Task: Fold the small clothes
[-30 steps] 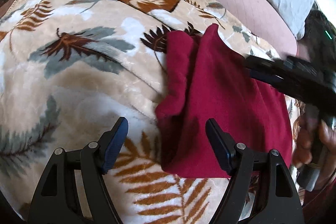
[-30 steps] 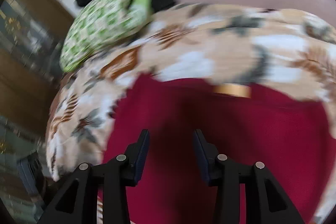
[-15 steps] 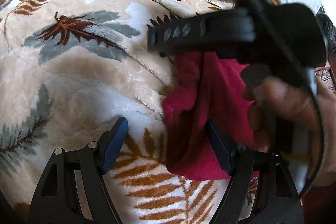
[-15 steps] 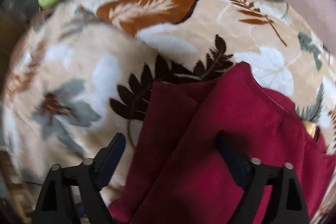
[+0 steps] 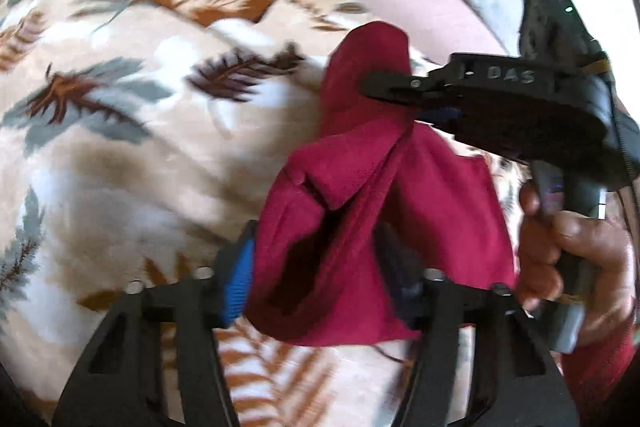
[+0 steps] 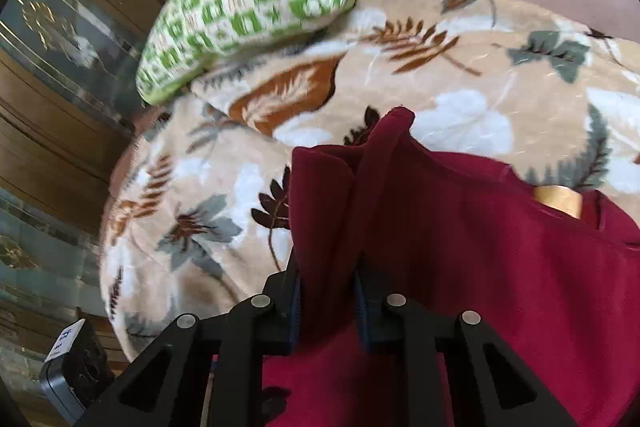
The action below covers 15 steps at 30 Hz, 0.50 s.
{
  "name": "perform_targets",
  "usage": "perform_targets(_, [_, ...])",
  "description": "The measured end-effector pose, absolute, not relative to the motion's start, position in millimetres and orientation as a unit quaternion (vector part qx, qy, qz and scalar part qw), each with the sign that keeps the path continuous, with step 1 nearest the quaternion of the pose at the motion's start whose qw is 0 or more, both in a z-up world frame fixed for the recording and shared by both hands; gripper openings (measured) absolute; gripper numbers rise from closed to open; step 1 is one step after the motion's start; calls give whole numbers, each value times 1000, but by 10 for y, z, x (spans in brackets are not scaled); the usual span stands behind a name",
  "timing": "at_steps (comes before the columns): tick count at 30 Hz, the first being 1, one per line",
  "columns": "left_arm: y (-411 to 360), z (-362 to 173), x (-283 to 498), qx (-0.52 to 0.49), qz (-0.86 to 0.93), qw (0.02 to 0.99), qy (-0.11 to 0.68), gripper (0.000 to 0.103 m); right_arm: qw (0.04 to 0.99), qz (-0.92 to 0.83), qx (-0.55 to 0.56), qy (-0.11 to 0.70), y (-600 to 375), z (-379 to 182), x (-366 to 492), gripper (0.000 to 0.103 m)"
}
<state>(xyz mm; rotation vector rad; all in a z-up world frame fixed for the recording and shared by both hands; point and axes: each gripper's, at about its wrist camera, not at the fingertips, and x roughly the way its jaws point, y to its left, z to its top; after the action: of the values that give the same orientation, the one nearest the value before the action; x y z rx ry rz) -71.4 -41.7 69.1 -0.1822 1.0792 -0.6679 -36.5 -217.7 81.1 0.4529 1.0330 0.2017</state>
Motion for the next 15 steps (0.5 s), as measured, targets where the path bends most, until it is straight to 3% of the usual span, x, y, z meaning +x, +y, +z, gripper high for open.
perform_targets(2, [-562, 880, -875, -57, -334, 808, 481, 28, 847, 95, 220, 475, -2303, 902, -475, 19])
perform_targets(3, [-645, 957, -954, -45, -349, 805, 477, 26, 850, 96, 225, 467, -2383, 978, -536, 19])
perform_targets(11, [-1658, 1260, -1663, 26, -457, 768, 448, 25, 873, 59, 235, 423, -3224, 1388, -1298, 16])
perform_targets(15, [-2150, 1071, -1808, 53, -478, 744, 463, 17, 876, 14, 244, 417, -3692, 1319, -1693, 15])
